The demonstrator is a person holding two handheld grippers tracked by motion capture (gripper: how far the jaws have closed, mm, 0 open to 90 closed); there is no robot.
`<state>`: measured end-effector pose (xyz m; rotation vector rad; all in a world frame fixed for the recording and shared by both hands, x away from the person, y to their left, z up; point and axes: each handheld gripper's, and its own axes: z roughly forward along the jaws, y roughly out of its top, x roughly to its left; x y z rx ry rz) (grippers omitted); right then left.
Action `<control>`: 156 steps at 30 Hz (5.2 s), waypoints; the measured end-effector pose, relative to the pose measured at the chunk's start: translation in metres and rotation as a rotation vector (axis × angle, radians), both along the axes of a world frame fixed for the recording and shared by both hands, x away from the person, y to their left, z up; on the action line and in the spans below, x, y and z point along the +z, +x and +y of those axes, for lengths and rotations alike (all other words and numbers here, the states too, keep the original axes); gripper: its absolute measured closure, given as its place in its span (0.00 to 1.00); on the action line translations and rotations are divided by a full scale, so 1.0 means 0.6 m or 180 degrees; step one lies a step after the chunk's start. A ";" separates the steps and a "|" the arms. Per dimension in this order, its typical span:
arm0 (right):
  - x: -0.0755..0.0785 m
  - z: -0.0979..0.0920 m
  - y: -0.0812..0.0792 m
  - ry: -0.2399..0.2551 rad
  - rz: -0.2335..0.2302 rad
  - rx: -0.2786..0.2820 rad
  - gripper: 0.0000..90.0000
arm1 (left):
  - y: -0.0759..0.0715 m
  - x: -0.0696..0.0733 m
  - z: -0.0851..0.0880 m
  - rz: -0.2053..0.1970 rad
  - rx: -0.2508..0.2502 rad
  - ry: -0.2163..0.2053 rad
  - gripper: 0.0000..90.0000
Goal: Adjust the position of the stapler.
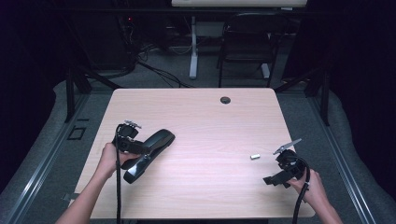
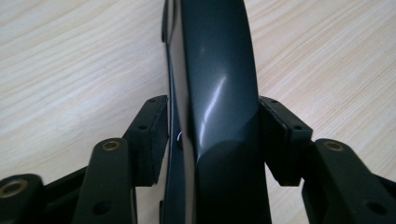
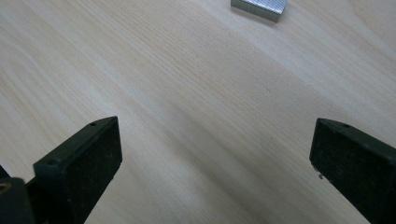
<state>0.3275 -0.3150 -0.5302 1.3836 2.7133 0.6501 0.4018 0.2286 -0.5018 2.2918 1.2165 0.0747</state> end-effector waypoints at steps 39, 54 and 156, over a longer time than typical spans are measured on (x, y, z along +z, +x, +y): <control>0.003 0.003 -0.004 -0.0019 -0.0012 0.0006 0.03 | -0.084 -0.007 0.026 0.0016 0.0138 0.0019 0.60; 0.002 0.003 -0.003 -0.0004 -0.0006 -0.0005 0.03 | -0.095 -0.007 0.010 0.0034 0.0247 -0.0019 0.60; 0.002 0.005 -0.002 0.0124 0.0025 0.0006 0.03 | -0.127 -0.016 -0.147 0.0029 -0.0427 -0.0110 0.39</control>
